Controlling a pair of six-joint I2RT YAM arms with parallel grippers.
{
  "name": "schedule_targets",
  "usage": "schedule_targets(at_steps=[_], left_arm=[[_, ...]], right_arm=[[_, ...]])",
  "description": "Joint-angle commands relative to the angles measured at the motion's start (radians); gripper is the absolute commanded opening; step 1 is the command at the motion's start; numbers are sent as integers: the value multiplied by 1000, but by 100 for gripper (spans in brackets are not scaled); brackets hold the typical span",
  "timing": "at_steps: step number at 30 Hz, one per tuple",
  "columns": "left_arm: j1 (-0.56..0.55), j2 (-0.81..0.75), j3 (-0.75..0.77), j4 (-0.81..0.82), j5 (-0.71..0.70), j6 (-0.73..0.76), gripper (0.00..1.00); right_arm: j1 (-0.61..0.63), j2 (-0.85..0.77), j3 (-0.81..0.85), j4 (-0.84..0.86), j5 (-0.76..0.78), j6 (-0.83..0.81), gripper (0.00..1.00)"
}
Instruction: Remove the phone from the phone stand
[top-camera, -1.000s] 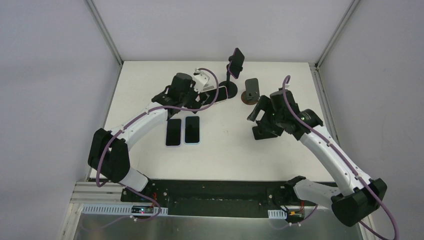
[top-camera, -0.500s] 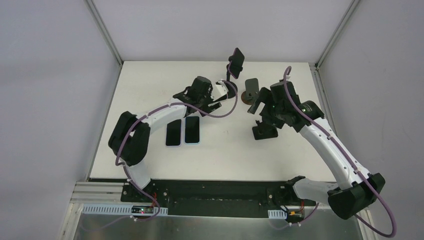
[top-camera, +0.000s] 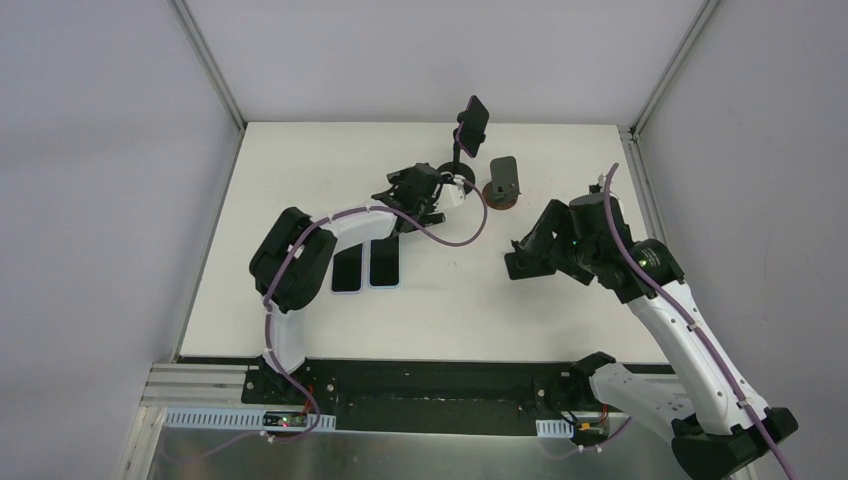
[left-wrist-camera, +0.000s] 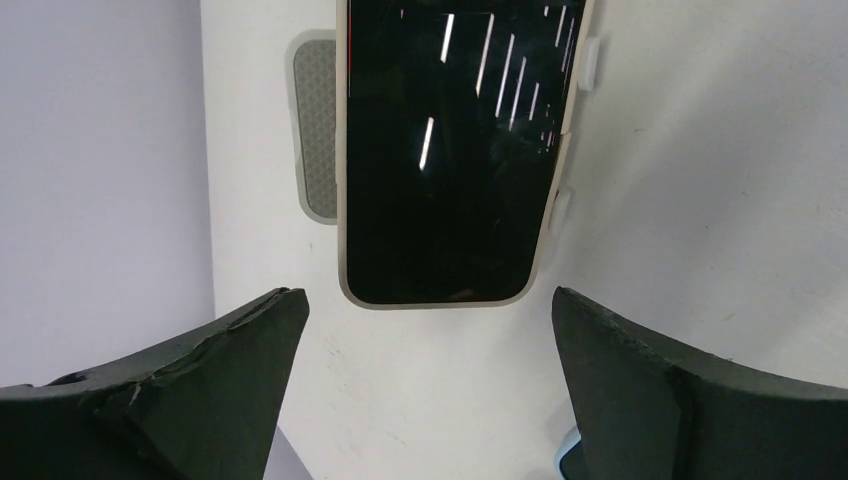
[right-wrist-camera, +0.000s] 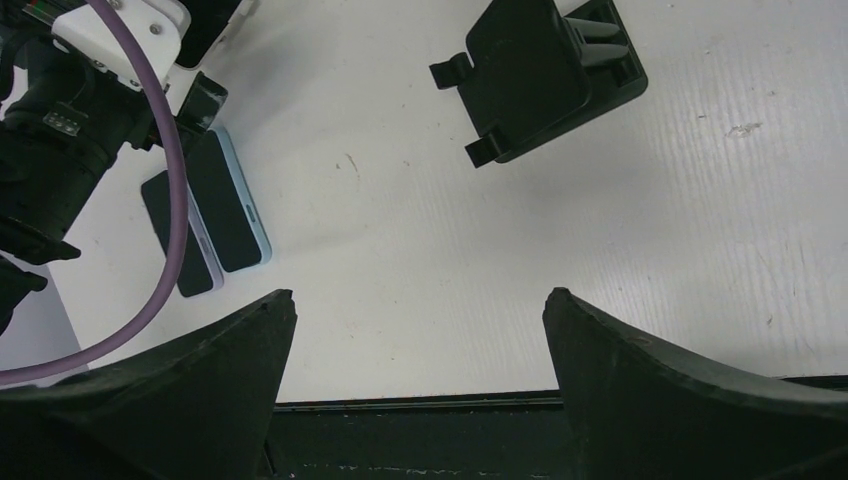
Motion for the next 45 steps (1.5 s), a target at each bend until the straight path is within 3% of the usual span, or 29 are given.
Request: schedule_targets(at_steps=[1, 45], left_arm=[[-20, 10, 36, 54, -55, 74, 100], [-15, 173, 111, 78, -118, 127, 100]], right_arm=[[-11, -15, -12, -32, 21, -10, 98], [-32, 39, -13, -34, -17, -24, 98]])
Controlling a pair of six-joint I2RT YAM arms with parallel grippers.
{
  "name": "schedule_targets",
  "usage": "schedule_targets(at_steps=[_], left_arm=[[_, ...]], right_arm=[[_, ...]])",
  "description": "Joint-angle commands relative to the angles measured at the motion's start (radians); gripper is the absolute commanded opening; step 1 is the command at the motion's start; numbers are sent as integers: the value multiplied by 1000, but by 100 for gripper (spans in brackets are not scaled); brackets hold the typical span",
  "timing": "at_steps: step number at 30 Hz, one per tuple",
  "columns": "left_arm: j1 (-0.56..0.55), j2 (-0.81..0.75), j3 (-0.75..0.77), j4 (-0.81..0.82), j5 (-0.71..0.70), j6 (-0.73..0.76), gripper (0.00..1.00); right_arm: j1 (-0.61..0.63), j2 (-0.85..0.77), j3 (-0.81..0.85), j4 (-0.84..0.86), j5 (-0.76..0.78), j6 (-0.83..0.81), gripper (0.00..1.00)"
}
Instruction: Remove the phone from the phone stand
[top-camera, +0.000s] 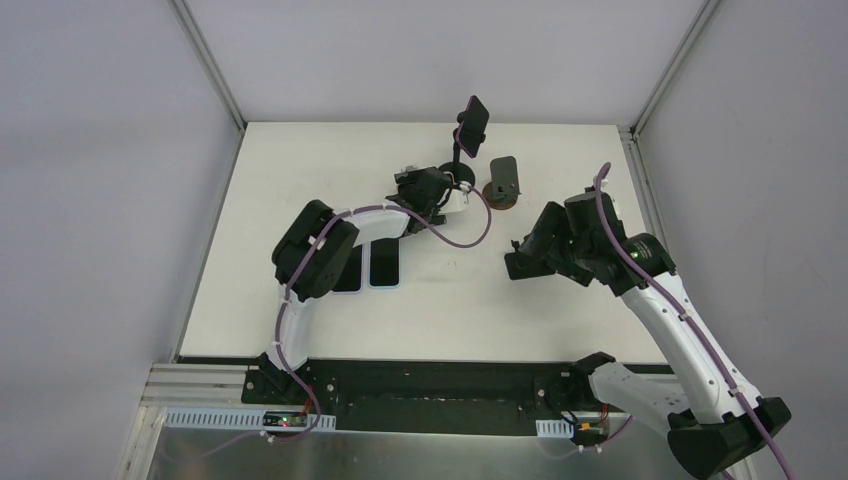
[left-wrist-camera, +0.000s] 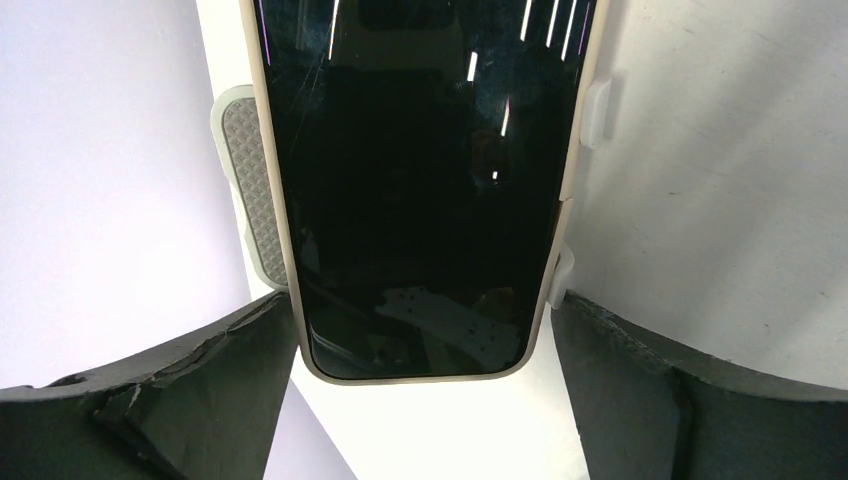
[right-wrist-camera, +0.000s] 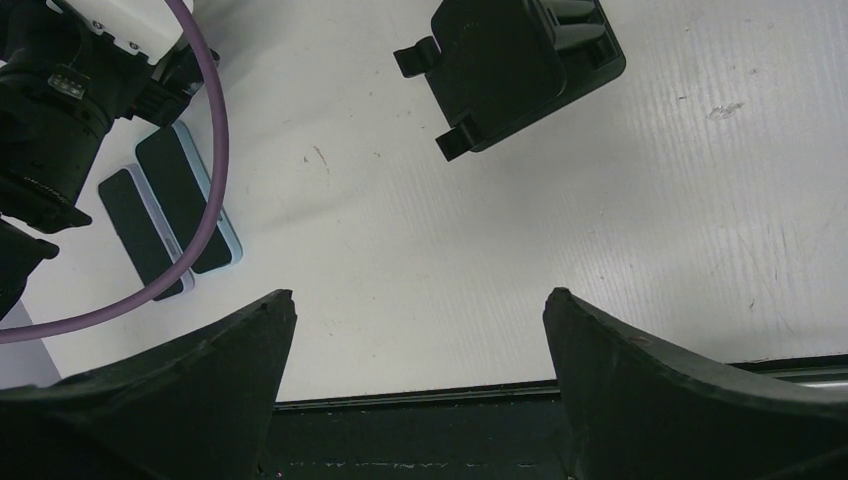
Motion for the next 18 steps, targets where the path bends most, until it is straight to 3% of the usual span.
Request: schedule_targets(at_steps=[1, 6, 18], left_arm=[[3, 21, 35, 18, -4, 17, 100], [8, 20, 39, 20, -2, 14, 91], [9, -24, -4, 20, -11, -16, 51]], right_arm=[[-7, 2, 8, -11, -7, -16, 98], [-7, 4, 8, -11, -7, -16, 98], [-9, 3, -3, -3, -15, -7, 98]])
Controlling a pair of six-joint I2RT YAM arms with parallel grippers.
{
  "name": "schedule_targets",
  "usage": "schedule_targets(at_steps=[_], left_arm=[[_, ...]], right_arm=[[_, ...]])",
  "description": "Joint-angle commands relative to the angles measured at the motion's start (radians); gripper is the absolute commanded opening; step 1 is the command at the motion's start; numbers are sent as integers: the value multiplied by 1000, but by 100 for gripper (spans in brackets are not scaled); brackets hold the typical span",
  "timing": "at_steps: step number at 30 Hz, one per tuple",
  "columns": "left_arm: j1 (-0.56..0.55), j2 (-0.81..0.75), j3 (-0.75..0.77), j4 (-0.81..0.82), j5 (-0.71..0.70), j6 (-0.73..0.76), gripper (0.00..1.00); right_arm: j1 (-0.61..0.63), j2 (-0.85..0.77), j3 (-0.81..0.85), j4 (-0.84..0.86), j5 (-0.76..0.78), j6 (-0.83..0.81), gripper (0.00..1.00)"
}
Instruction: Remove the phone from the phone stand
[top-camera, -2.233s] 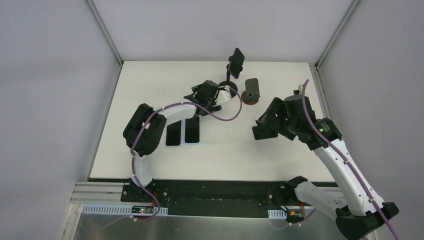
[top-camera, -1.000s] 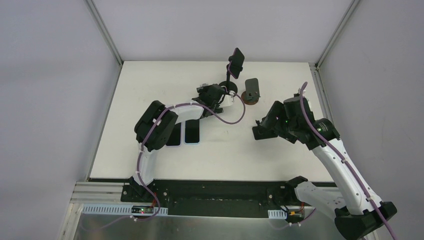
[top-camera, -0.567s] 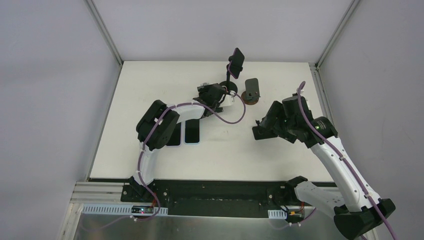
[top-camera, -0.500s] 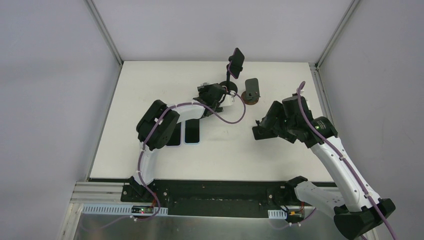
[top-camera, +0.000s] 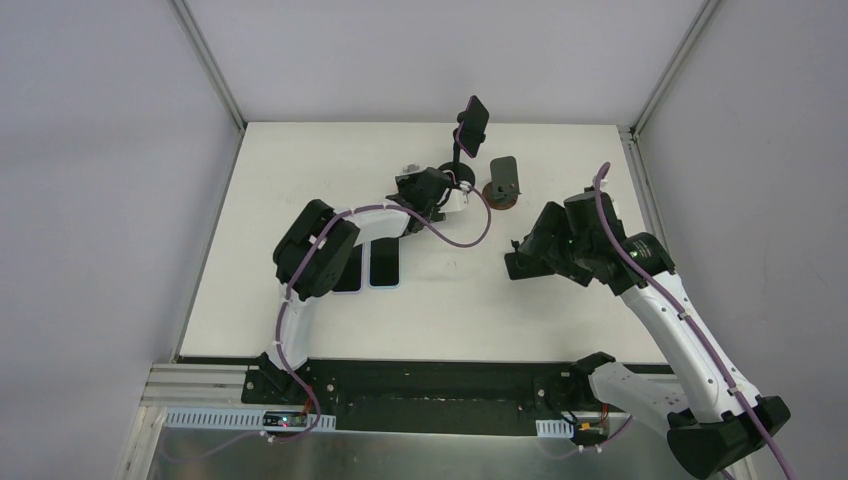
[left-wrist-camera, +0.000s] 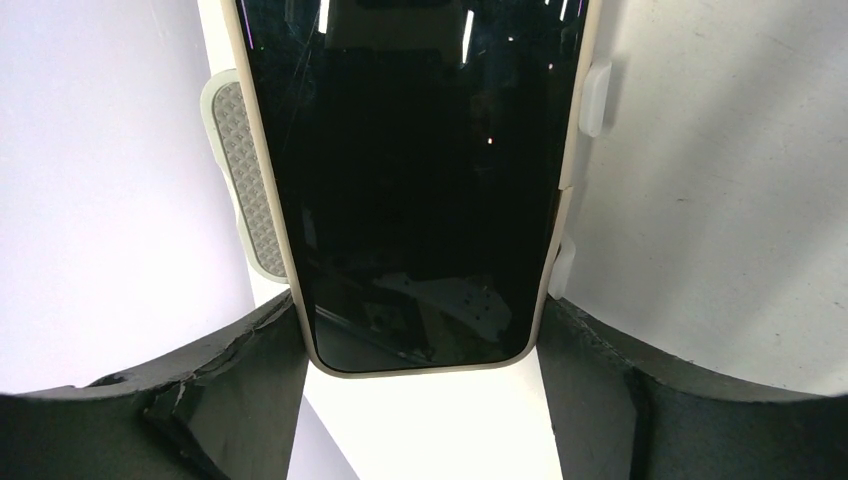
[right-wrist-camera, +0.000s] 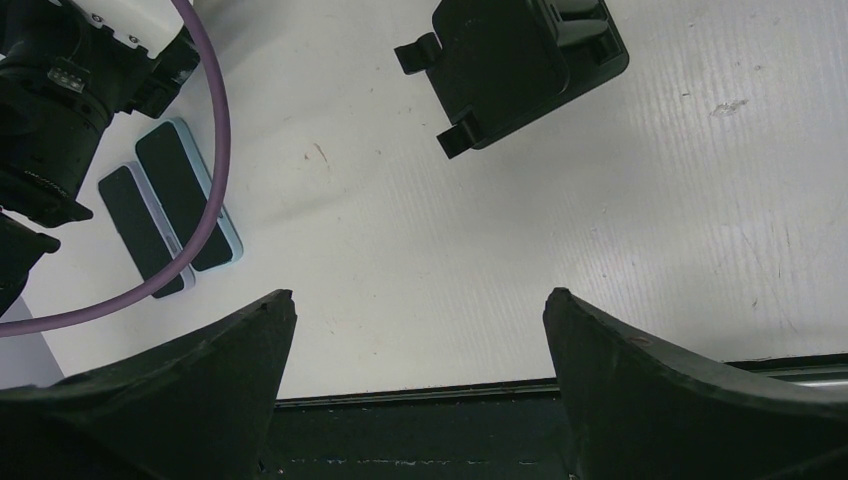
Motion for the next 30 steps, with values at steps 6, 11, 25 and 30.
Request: schedule_targets(at_steps=[6, 11, 25, 30], left_arm=[[6, -71, -24, 18, -48, -101, 10], [5, -104, -33, 19, -80, -164, 0], [-4, -224, -101, 38, -93, -199, 0], [-5, -257, -127, 43, -94, -217, 0]], right_arm=[[-6, -3, -7, 0, -7, -4, 98], [-7, -2, -10, 3, -12, -2, 98], [-7, -5, -21, 17, -27, 7, 98], [-7, -7, -20, 18, -25, 9, 98]])
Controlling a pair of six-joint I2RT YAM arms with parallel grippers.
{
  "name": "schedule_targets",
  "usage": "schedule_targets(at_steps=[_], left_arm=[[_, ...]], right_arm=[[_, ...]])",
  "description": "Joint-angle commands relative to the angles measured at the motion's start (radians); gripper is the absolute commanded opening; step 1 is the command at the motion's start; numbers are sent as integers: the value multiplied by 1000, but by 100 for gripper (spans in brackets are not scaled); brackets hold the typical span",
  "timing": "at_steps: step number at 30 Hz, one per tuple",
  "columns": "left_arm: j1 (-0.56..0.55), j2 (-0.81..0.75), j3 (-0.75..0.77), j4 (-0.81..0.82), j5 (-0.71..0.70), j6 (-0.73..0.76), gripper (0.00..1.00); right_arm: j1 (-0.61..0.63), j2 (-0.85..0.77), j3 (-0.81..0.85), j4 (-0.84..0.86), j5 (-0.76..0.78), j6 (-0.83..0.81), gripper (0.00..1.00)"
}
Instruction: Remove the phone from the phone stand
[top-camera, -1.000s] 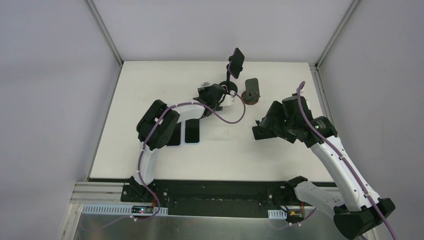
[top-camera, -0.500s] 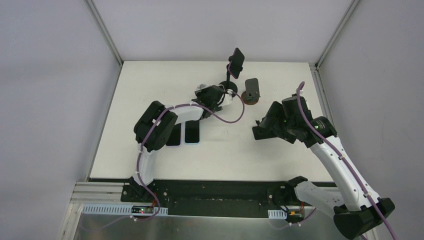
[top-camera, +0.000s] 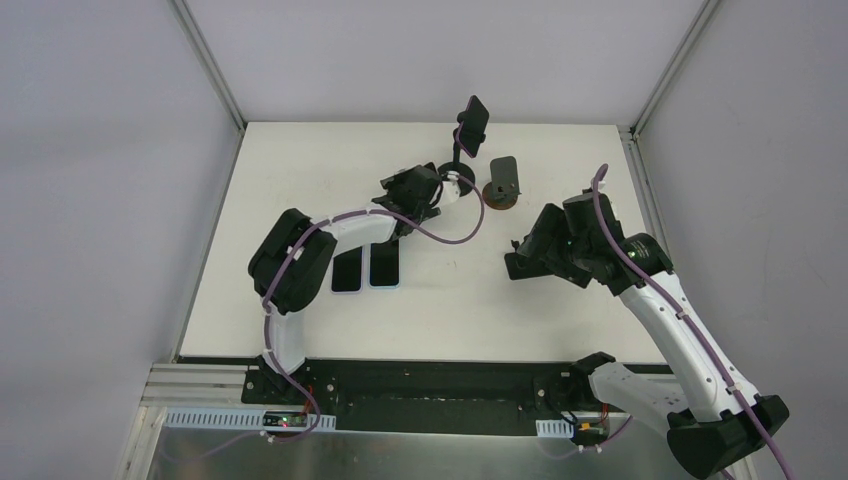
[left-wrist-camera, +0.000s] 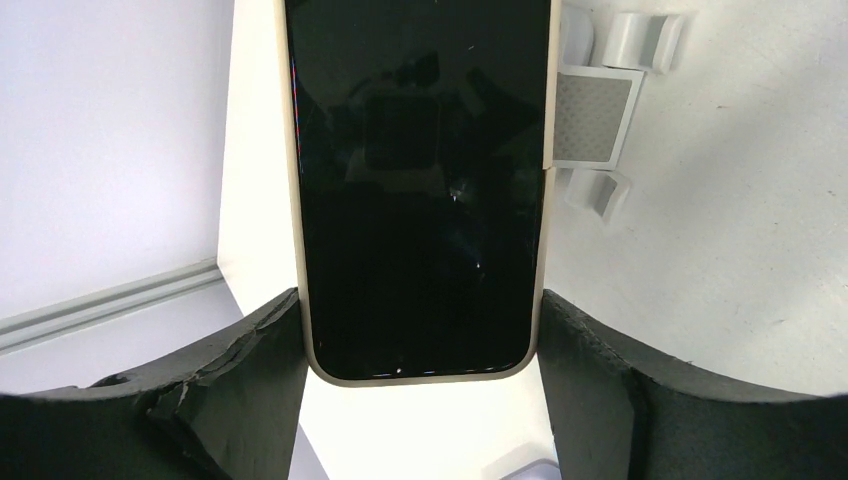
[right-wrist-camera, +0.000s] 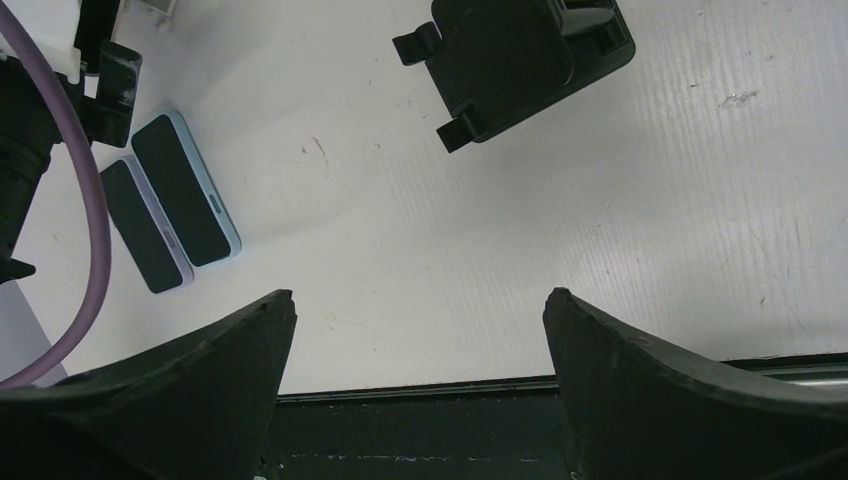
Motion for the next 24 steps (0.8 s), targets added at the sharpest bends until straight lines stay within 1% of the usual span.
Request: schedule_targets(at_steps=[1, 7, 14, 21, 24], left_arm=[[-4, -97, -18, 62, -44, -43, 0], [-8, -126, -53, 65, -41, -96, 0], [-25, -137, -70, 64, -114, -137, 0], [-74, -119, -69, 65, -196, -88, 0], [-91, -114, -81, 64, -217, -100, 0]], right_arm=[[-6, -8, -4, 10, -9, 6, 98], [-5, -6, -4, 13, -15, 10, 98], [-5, -3, -10, 19, -18, 13, 98], [-6, 3, -13, 22, -20, 12, 98], [-6, -1, -19, 23, -18, 13, 98]])
